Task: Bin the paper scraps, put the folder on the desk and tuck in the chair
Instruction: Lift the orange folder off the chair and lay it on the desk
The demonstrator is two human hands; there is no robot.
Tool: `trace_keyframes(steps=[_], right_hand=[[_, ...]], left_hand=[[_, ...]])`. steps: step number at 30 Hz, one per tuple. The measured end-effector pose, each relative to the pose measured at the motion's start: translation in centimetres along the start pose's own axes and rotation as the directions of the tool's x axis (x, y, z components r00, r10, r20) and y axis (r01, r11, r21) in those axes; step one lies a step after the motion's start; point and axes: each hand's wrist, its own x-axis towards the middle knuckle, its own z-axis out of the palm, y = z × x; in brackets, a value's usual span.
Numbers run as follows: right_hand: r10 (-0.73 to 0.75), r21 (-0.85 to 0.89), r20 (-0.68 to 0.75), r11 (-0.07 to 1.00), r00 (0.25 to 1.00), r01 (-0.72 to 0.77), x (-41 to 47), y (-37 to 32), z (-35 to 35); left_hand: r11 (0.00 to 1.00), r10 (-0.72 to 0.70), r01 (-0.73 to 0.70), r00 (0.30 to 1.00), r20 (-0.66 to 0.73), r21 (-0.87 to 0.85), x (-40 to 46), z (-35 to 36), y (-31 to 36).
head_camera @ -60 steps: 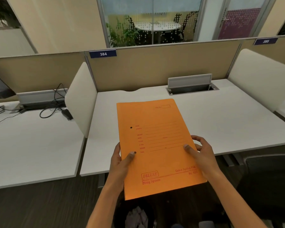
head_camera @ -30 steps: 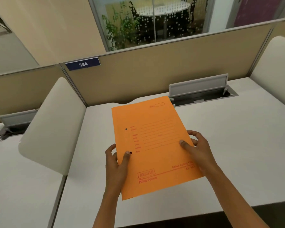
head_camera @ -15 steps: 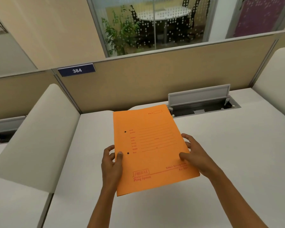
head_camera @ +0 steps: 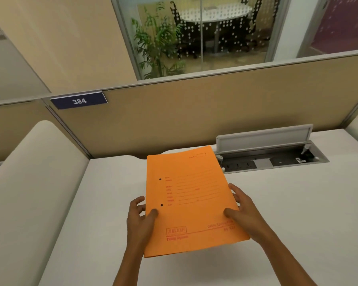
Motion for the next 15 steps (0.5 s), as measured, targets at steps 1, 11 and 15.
trace_keyframes(steps=[1, 11, 15], right_hand=[[0.004, 0.006, -0.005, 1.0, 1.0, -0.004, 1.1, 0.1, 0.2], [0.098, 0.011, -0.079, 0.995, 0.992, -0.098, 10.9, 1.7, 2.5], [0.127, 0.0, -0.098, 0.992, 0.987, -0.127, 13.8, 2.6, 3.5]], left_hand=[[1.0, -0.01, 0.009, 0.999, 0.032, 0.017, 1.1, 0.3, 0.0], [0.905, -0.037, -0.059, 0.976, 0.214, 0.422, 10.5, 4.1, -0.1], [0.825, -0.097, -0.075, 0.958, 0.27, 0.561, 13.1, 5.6, -0.4]])
